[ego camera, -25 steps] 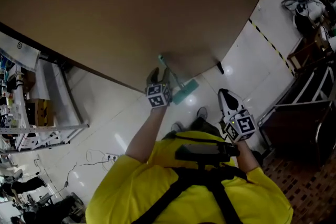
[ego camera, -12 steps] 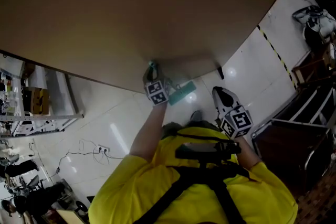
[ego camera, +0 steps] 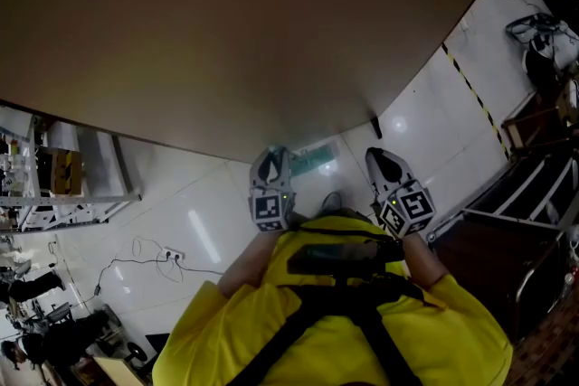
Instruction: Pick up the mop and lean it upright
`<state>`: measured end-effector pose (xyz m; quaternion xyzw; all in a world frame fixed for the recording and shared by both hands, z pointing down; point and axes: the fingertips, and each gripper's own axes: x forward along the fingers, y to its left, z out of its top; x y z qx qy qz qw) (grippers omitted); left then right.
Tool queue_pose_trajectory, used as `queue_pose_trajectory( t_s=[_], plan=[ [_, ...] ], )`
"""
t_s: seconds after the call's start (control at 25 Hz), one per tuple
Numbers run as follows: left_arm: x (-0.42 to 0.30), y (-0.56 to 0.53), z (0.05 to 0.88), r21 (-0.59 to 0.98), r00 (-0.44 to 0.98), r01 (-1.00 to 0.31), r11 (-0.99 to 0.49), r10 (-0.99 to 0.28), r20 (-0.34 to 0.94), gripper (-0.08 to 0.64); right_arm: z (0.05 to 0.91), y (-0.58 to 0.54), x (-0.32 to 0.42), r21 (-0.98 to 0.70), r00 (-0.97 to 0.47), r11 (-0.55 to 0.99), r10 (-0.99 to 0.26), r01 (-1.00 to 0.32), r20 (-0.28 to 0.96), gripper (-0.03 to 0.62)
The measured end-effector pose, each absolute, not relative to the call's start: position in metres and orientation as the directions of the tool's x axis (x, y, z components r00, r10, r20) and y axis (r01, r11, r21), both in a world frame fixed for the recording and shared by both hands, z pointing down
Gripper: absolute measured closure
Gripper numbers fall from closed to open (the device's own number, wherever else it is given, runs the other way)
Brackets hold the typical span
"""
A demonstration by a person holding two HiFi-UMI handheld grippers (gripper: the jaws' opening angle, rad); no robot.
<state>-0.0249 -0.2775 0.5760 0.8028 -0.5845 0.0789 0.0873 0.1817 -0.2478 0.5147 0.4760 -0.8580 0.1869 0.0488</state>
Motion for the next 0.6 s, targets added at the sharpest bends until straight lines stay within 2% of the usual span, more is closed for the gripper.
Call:
queue_pose_trajectory(
  t_s=[0.28, 0.44, 0.6],
  plan=[
    [-0.024, -0.257, 0.458, 0.083, 0.378, -0.925, -0.37, -0.92, 0.102, 0.462, 0.481, -0.269, 0.223, -0.245, -0.48, 0.432, -0.857, -0.868, 0.187, 0.586],
    [-0.035, -0.248, 0.413, 0.1, 0.406, -0.912, -0.398, -0.91, 0.079, 0.463, 0.455, -0.275, 0.22, -0.218, -0.471, 0.438, -0.873, -0.872, 0.127, 0.586],
    [-0.029, -0.234, 0.402, 0.108, 0.439, -0.897, -0.429, -0.893, 0.098, 0.463, 0.439, -0.267, 0.213, -0.2, -0.484, 0.461, -0.871, -0.865, 0.087, 0.586]
  ],
)
